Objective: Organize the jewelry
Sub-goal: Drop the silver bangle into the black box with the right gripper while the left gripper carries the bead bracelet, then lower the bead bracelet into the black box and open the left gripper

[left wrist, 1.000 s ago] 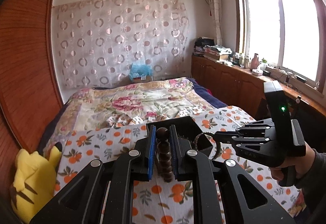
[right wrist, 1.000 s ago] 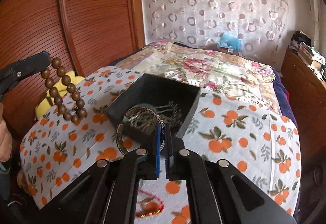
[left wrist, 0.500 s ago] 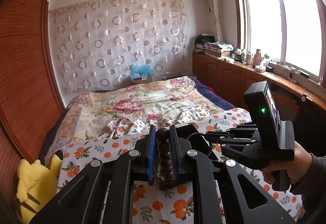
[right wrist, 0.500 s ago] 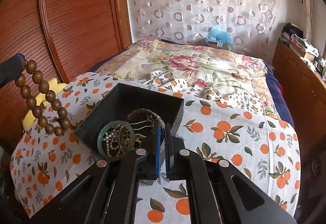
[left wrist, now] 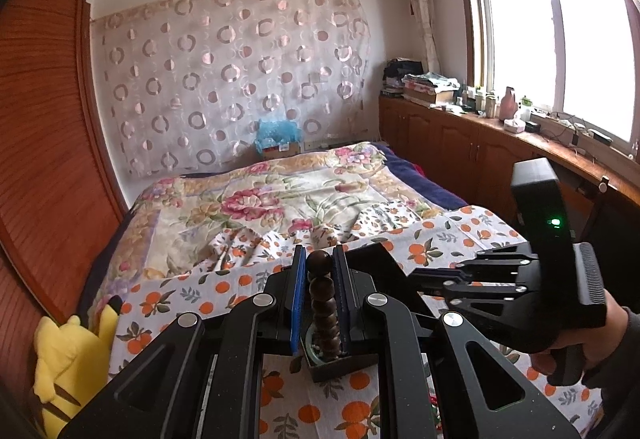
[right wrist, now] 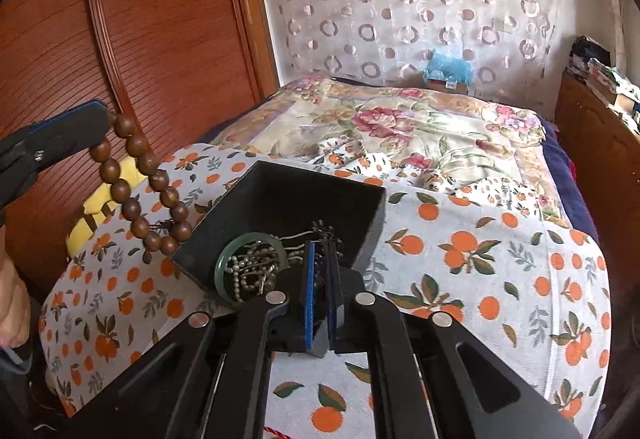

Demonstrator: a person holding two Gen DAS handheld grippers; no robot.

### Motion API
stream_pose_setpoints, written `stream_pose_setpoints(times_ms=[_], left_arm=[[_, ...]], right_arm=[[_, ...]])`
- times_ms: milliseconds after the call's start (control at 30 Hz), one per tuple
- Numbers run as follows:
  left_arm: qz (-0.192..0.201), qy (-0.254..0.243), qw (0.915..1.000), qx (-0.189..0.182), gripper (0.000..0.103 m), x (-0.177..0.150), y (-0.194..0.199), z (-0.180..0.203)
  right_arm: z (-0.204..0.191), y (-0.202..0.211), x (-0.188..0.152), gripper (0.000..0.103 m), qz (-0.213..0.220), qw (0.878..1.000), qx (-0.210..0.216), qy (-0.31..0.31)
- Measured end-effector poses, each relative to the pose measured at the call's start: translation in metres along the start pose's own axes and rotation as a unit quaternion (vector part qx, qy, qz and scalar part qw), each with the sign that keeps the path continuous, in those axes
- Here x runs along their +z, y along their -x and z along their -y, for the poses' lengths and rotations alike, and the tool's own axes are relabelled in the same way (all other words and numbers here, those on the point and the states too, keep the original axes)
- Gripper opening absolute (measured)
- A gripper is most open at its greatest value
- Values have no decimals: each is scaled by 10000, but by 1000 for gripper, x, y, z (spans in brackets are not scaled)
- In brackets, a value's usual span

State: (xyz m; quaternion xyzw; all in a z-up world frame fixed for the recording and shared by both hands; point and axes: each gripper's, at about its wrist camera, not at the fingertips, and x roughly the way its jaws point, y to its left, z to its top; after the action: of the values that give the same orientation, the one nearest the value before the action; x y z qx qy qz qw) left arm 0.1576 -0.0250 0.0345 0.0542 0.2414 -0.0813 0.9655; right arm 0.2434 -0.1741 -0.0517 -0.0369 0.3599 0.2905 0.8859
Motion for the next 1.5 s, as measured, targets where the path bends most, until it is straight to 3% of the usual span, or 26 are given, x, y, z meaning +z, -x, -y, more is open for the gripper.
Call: stream_pose_setpoints(times_ms=[267,767,1300,1500], left_arm=[[-48,-170,9998,36,12,4,-16,11],[-581,-299,9978,104,13,-9,-61,22],[-973,-263,9947,204,13,-39,-81,6],[-1118,-195,9933,203,13,-49,-92,2]], right_arm=[[10,18,-18,7,103,9998,-172,18],[12,40,-37,7,210,9996,-179,-4],[-6,44,-61,7,84,9998,-90,181],[-9,37,-78,7,-168,9994,-135,277]])
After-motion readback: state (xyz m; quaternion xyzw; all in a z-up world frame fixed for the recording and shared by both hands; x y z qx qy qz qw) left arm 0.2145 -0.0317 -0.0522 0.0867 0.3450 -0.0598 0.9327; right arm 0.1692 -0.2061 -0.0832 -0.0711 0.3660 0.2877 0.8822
